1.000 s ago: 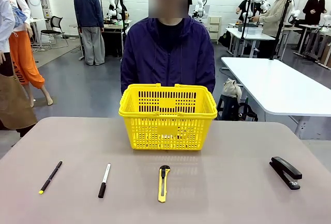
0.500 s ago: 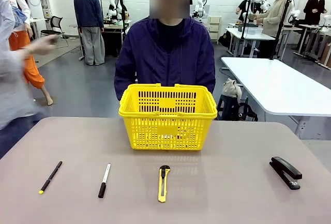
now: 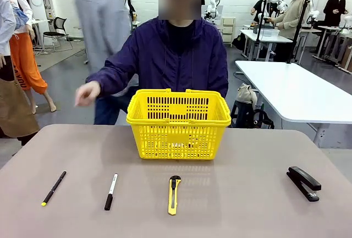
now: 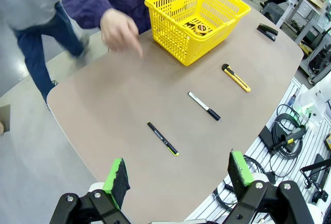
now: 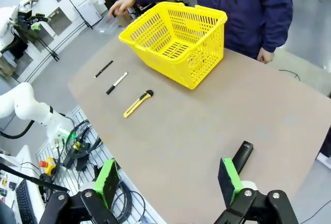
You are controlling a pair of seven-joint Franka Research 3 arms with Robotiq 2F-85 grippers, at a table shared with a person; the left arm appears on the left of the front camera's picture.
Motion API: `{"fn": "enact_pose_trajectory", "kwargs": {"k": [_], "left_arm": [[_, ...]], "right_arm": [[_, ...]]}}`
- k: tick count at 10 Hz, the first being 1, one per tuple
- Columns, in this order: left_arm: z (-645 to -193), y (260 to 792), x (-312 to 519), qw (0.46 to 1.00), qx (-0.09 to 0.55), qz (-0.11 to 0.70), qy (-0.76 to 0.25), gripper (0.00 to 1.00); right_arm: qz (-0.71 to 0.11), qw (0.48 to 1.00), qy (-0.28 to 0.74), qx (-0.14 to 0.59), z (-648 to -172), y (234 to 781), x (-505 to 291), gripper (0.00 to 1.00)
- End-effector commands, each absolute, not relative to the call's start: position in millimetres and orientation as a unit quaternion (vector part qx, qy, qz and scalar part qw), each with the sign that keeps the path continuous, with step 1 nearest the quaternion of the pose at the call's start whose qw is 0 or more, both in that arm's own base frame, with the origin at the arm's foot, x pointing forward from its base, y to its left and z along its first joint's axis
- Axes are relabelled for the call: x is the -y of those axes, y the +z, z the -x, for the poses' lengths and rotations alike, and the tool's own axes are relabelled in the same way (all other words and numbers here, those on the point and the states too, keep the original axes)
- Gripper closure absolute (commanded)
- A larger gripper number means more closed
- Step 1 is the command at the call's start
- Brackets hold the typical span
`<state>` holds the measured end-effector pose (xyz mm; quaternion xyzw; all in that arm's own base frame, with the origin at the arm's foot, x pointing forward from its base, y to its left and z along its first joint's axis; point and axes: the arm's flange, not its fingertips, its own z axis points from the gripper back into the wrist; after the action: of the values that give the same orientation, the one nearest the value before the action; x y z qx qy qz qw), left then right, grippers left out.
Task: Place the items the person wants into the basket.
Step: Pick up the item the person points to and place it in the Market Basket.
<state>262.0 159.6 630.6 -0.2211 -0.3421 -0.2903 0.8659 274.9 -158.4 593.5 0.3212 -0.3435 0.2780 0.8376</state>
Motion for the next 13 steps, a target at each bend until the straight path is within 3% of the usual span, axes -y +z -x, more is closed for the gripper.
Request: {"fn": "enact_pose_trajectory", "kwargs": {"k": [1, 12, 13], "left_arm": [[-262, 631, -161, 0.860, 0.349, 0.225, -0.296, 0.00], [-262, 631, -160, 0.866, 0.342, 0.221, -0.290, 0.00], [-263, 627, -138, 0.886, 0.318, 0.154, -0.301, 0.00]], "right_arm": [[-0.325, 0.837, 0.277, 0.344, -276, 594, 158, 0.00], [-0.325, 0.837, 0.277, 0.344, -276, 594, 158, 0.00], [-0.325, 0.837, 0.277, 0.344, -276, 594, 158, 0.00]]}}
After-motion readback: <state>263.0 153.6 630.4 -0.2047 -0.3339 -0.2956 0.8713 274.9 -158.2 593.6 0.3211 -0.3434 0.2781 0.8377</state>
